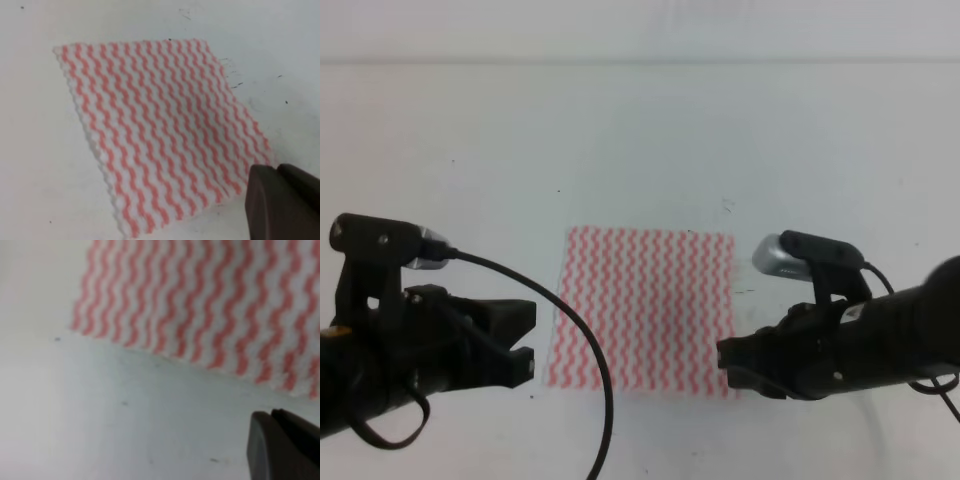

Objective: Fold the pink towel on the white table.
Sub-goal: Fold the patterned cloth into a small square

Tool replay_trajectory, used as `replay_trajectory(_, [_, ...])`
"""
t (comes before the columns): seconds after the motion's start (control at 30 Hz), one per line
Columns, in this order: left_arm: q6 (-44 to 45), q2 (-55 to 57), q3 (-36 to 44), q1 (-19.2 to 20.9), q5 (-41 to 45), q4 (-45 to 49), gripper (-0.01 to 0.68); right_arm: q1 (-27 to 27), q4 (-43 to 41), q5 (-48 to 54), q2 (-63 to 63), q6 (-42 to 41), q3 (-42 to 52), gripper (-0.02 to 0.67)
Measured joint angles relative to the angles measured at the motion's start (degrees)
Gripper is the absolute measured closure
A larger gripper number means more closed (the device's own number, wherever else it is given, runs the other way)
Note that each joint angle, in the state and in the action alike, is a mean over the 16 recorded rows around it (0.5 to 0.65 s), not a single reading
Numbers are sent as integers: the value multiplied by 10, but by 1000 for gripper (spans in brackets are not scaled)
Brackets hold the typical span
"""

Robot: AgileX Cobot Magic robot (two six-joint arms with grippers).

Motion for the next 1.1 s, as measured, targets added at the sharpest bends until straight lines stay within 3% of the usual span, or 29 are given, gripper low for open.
replay_trajectory(0.27, [13,0,0,0,0,1,680,-1,-63,6,58,71,-27,502])
replay_trajectory(0.57, [19,1,0,0,-2,1,680,-2,-70,-3,94,108,-44,336])
replay_trajectory(1.1, [20,-1,0,0,7,1,678,-3,-80,-32,149,117,-64,317])
